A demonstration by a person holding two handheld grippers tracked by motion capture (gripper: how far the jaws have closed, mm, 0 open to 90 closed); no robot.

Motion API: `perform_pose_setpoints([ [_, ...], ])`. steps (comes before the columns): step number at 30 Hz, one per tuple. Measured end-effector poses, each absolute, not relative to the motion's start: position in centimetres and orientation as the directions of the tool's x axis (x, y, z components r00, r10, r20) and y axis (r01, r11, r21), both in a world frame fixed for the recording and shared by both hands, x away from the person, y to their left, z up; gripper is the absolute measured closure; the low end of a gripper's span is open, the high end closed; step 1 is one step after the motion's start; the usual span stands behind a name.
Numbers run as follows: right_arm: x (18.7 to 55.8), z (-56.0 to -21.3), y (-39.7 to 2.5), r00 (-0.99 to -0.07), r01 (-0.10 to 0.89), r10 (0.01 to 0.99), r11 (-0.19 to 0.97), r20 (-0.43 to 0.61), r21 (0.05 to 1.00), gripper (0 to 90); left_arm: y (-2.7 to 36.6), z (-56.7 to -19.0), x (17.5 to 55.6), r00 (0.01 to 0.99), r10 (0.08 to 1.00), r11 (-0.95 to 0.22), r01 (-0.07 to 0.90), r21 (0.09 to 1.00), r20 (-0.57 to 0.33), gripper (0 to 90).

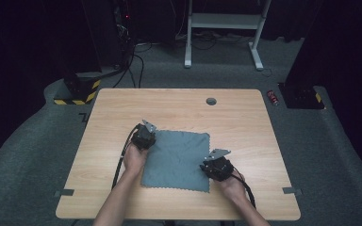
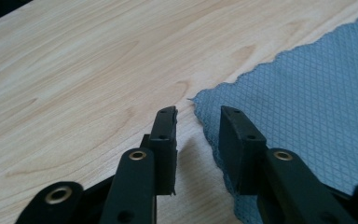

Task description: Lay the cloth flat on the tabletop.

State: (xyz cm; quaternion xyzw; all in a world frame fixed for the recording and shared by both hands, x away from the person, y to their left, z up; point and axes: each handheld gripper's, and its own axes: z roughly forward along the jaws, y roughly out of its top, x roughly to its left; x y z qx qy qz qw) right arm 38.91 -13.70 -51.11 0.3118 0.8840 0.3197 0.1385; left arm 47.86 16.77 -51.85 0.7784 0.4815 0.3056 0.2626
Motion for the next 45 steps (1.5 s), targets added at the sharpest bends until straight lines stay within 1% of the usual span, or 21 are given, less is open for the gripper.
perform_pose_setpoints([
  [1,39.0,-51.1,-13.7,-0.765,0.470,0.643,0.599,-0.039,0.648,72.4,17.0,-51.8,47.9,0.336,0.922,-0.368,0.603,0.708,0.194,62.5],
  [2,39.0,-51.0,-13.6,-0.760,0.473,0.648,0.600,-0.046,0.645,69.4,17.3,-51.7,47.9,0.333,0.931,-0.334,0.625,0.705,0.146,59.8],
  [3,39.0,-50.9,-13.6,-0.755,0.476,0.654,0.604,-0.055,0.639,68.9,17.6,-51.6,47.8,0.339,0.936,-0.302,0.641,0.706,0.093,55.3],
  [4,38.9,-50.9,-13.6,-0.751,0.475,0.657,0.600,-0.058,0.644,68.1,17.7,-51.4,47.6,0.350,0.934,-0.299,0.642,0.706,0.077,52.8],
  [7,38.2,-50.7,-13.8,-0.751,0.473,0.660,0.571,-0.033,0.671,66.5,17.5,-51.0,46.6,0.389,0.918,-0.323,0.615,0.719,0.080,50.1],
  [11,37.2,-50.7,-13.7,-0.771,0.463,0.636,0.588,-0.025,0.664,65.1,16.6,-51.2,46.1,0.428,0.896,-0.379,0.602,0.703,0.117,48.5],
  [13,37.0,-50.9,-13.7,-0.775,0.465,0.632,0.597,-0.026,0.654,65.0,16.3,-51.6,46.3,0.427,0.895,-0.389,0.604,0.696,0.129,48.5],
  [15,37.0,-51.2,-13.9,-0.775,0.465,0.631,0.594,-0.022,0.656,65.8,16.3,-51.6,46.4,0.413,0.903,-0.372,0.606,0.703,0.121,49.1],
  [19,37.2,-51.2,-14.4,-0.787,0.450,0.617,0.603,-0.028,0.659,67.2,16.3,-51.7,46.7,0.388,0.904,-0.396,0.596,0.698,0.182,50.3],
  [24,38.3,-51.1,-15.2,-0.780,0.462,0.625,0.608,-0.032,0.646,66.1,16.5,-51.4,46.9,0.373,0.915,-0.371,0.628,0.684,0.154,50.3],
  [26,38.5,-51.0,-15.4,-0.773,0.472,0.634,0.605,-0.030,0.642,64.5,16.7,-51.3,46.5,0.393,0.911,-0.368,0.629,0.685,0.129,47.6],
  [28,38.3,-51.0,-15.4,-0.761,0.476,0.648,0.598,-0.039,0.645,62.8,16.9,-50.9,45.5,0.404,0.908,-0.360,0.610,0.706,0.114,46.9],
  [32,37.5,-50.7,-15.5,-0.752,0.477,0.659,0.551,-0.007,0.685,62.4,17.3,-50.2,43.0,0.438,0.898,-0.332,0.599,0.728,0.050,44.7],
  [36,36.7,-50.8,-14.8,-0.766,0.468,0.643,0.556,0.001,0.687,61.6,17.0,-50.2,39.8,0.489,0.872,-0.327,0.587,0.741,-0.001,43.2],
  [38,36.4,-51.0,-14.5,-0.767,0.467,0.641,0.561,-0.001,0.683,60.7,16.8,-50.4,38.1,0.510,0.860,-0.342,0.579,0.740,-0.001,42.6],
  [39,36.4,-51.2,-14.4,-0.769,0.464,0.639,0.562,-0.004,0.685,60.0,16.8,-50.4,38.1,0.510,0.860,-0.342,0.579,0.740,-0.001,42.4],
  [40,36.3,-51.4,-14.2,-0.769,0.467,0.639,0.560,0.001,0.684,59.3,16.7,-50.8,36.8,0.524,0.852,-0.356,0.578,0.735,0.001,42.3],
  [43,36.2,-51.6,-14.2,-0.766,0.468,0.643,0.554,0.004,0.689,57.8,16.9,-51.7,35.4,0.525,0.851,-0.383,0.588,0.713,0.024,42.2],
  [45,36.2,-51.6,-14.2,-0.769,0.463,0.639,0.559,-0.001,0.688,57.1,17.3,-52.1,34.6,0.519,0.855,-0.363,0.583,0.726,0.011,43.3],
])
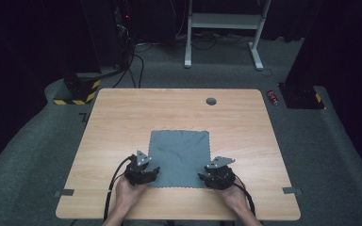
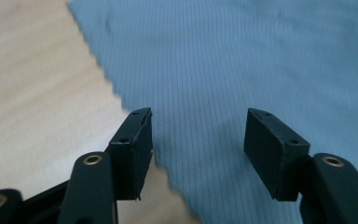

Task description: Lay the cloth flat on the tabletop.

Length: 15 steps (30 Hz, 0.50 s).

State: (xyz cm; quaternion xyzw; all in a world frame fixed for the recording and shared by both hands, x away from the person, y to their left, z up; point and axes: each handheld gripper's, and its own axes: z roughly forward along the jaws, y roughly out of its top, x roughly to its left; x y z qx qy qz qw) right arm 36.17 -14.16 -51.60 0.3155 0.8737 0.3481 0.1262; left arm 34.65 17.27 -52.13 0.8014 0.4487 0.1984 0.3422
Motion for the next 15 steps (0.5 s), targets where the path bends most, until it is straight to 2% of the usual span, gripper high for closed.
perform_pose_setpoints([
  [4,36.1,-51.6,-14.2,-0.773,0.446,0.633,0.574,-0.027,0.686,54.2,17.5,-52.1,33.6,0.524,0.851,-0.388,0.562,0.731,0.048,43.3],
  [13,36.2,-51.7,-14.7,-0.780,0.443,0.626,0.574,-0.021,0.689,51.4,18.6,-52.7,31.8,0.512,0.859,-0.338,0.553,0.761,0.009,45.7],
  [15,36.2,-51.7,-14.7,-0.770,0.450,0.637,0.570,-0.023,0.688,48.2,18.6,-52.6,31.8,0.516,0.857,-0.339,0.554,0.760,0.006,45.4],
])
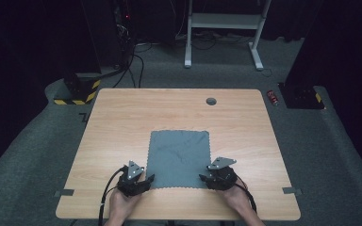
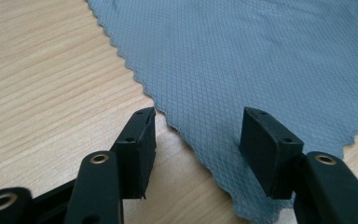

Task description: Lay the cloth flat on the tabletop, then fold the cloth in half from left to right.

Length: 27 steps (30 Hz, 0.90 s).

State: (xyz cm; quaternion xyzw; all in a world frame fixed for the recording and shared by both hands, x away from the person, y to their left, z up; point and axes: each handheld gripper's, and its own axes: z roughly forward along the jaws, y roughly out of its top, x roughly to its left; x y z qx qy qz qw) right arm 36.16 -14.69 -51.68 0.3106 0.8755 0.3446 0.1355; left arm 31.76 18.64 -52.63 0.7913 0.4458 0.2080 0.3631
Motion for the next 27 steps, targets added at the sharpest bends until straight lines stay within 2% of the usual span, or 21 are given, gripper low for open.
perform_pose_setpoints([
  [6,36.2,-51.6,-14.3,-0.746,0.473,0.666,0.545,-0.014,0.692,48.5,19.0,-52.3,32.8,0.516,0.856,-0.326,0.585,0.743,-0.030,40.2],
  [15,36.3,-50.9,-12.1,-0.774,0.455,0.632,0.508,0.043,0.731,64.7,20.0,-51.6,35.8,0.488,0.863,-0.248,0.635,0.732,-0.131,37.9],
  [27,36.3,-50.4,-7.1,-0.834,0.405,0.550,0.547,0.051,0.733,76.9,21.0,-49.9,39.7,0.453,0.883,-0.226,0.643,0.732,-0.125,39.4],
])
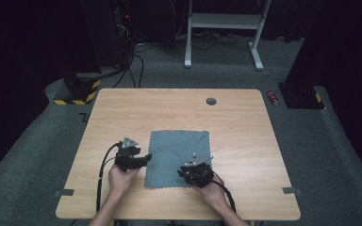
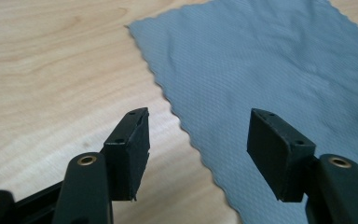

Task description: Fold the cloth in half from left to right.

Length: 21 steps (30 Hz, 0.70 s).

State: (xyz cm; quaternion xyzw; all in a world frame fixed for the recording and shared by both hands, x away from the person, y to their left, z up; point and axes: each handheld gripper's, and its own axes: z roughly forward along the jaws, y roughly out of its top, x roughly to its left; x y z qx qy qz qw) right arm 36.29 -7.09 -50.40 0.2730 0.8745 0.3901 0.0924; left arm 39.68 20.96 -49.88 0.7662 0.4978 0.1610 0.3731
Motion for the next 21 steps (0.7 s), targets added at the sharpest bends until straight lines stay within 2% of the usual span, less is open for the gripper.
perform_pose_setpoints([
  [5,36.1,-50.1,-4.6,-0.863,0.369,0.502,0.566,0.046,0.737,77.9,20.8,-49.6,40.9,0.459,0.881,-0.228,0.627,0.745,-0.116,42.9],
  [8,35.8,-50.2,-3.0,-0.879,0.349,0.476,0.576,0.044,0.739,77.9,20.6,-49.7,41.9,0.446,0.888,-0.237,0.657,0.716,-0.115,39.0],
  [13,35.4,-50.7,-0.5,-0.906,0.312,0.421,0.610,0.036,0.728,77.5,20.5,-49.9,42.9,0.428,0.896,-0.217,0.656,0.723,-0.119,41.6],
  [21,34.4,-51.7,2.9,-0.934,0.249,0.358,0.652,-0.002,0.716,74.3,19.7,-49.4,44.7,0.419,0.905,-0.247,0.663,0.707,-0.076,39.9],
])
